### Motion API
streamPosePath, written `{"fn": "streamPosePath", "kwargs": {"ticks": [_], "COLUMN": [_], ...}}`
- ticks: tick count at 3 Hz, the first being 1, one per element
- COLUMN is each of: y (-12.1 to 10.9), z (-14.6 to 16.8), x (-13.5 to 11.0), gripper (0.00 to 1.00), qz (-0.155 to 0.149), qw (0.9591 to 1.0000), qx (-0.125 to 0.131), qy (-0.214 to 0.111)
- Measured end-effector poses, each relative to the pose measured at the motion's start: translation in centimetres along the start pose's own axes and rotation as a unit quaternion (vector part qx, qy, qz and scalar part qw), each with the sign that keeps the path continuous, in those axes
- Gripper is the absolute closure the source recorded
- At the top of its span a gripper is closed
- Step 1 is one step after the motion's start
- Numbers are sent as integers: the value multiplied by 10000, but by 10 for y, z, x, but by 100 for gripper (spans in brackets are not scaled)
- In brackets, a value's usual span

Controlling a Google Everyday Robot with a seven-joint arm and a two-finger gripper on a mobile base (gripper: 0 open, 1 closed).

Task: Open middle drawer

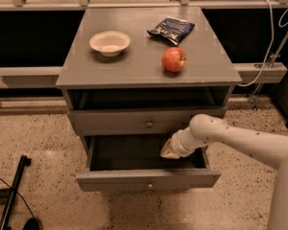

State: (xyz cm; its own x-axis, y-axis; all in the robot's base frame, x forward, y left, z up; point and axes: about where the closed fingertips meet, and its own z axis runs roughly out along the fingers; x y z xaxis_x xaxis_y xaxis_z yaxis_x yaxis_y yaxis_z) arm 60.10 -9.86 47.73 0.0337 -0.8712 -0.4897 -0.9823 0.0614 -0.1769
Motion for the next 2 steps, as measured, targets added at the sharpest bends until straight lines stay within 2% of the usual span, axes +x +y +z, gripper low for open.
{"fn": "streamPosePath", "kwargs": {"ticks": [1,2], "y": [-3,28], "z": [36,60], "x": [8,30], "gripper": [100,100], "qz": [133,253], "qw": [9995,9977], "qx": [-218,-525], "qy": [164,356]}}
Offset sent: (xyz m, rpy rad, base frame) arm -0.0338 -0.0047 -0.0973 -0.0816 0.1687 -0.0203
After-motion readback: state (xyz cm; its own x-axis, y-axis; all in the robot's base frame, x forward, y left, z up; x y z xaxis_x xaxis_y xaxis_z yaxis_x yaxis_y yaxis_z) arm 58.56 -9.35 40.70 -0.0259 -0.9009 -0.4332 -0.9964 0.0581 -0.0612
